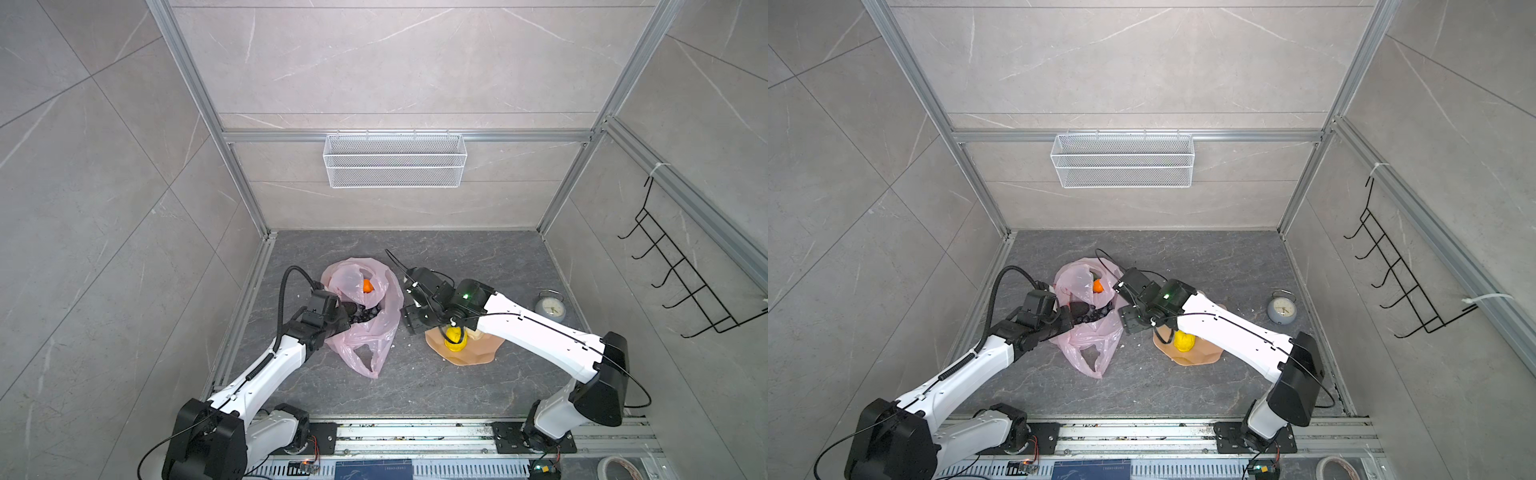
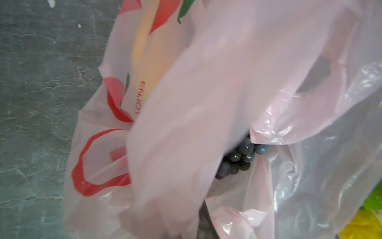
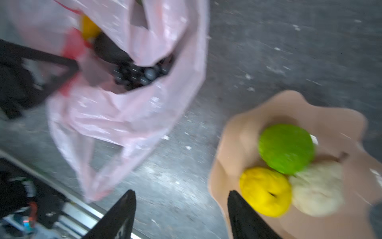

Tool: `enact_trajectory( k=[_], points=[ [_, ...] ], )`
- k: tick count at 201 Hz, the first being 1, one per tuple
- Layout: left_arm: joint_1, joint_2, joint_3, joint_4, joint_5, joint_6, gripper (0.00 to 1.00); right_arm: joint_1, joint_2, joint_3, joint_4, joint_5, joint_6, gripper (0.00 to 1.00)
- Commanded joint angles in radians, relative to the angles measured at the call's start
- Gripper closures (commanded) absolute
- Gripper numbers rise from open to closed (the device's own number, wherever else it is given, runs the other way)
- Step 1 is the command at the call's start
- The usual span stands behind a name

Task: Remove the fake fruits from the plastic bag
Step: 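Open the right gripper and move it back into the bag opening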

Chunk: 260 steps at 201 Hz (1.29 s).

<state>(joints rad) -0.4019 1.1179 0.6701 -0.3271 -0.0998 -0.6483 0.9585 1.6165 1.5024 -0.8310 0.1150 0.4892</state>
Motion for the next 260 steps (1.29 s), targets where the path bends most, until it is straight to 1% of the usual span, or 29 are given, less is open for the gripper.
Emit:
enact_trajectory(
  k=[1, 29, 58, 85, 106, 143, 174, 187, 202, 225, 260],
  points=[
    [-0.015, -0.082, -0.022, -0.065, -0.048, -0.034, 0.97, 0.026, 0.104, 0.026, 0.279, -0.145, 0.059, 0.31],
    [-0.011, -0.184, -0.111, -0.094, -0.102, -0.105, 0.97, 0.045, 0.27, 0.116, 0.357, -0.184, 0.067, 0.36],
    [-0.006, -0.199, -0.153, -0.1, -0.092, -0.157, 0.98, 0.059, 0.401, 0.159, 0.393, -0.173, 0.071, 0.42],
    [0.01, -0.21, -0.191, -0.084, -0.089, -0.182, 0.97, 0.077, 0.457, 0.142, 0.415, -0.153, 0.071, 0.45],
    [0.056, -0.203, -0.196, -0.074, -0.074, -0.175, 0.96, 0.092, 0.464, 0.082, 0.431, -0.14, 0.087, 0.46],
    [0.152, -0.183, -0.18, -0.036, -0.006, -0.139, 0.93, 0.107, 0.465, -0.023, 0.466, -0.135, 0.109, 0.47],
    [0.178, -0.149, -0.151, -0.017, 0.008, -0.12, 0.92, 0.106, 0.441, -0.041, 0.465, -0.139, 0.104, 0.49],
    [0.182, -0.132, -0.144, -0.01, 0.018, -0.116, 0.87, 0.106, 0.412, -0.033, 0.465, -0.141, 0.09, 0.48],
    [0.186, -0.12, -0.14, 0.0, 0.025, -0.111, 0.8, 0.107, 0.378, -0.014, 0.456, -0.134, 0.065, 0.48],
    [0.19, -0.123, -0.13, 0.004, 0.014, -0.106, 0.75, 0.107, 0.335, 0.007, 0.473, -0.128, -0.009, 0.43],
    [0.209, -0.129, -0.109, 0.002, -0.028, -0.093, 0.74, 0.105, 0.385, 0.149, 0.432, -0.117, -0.166, 0.39]
  ],
)
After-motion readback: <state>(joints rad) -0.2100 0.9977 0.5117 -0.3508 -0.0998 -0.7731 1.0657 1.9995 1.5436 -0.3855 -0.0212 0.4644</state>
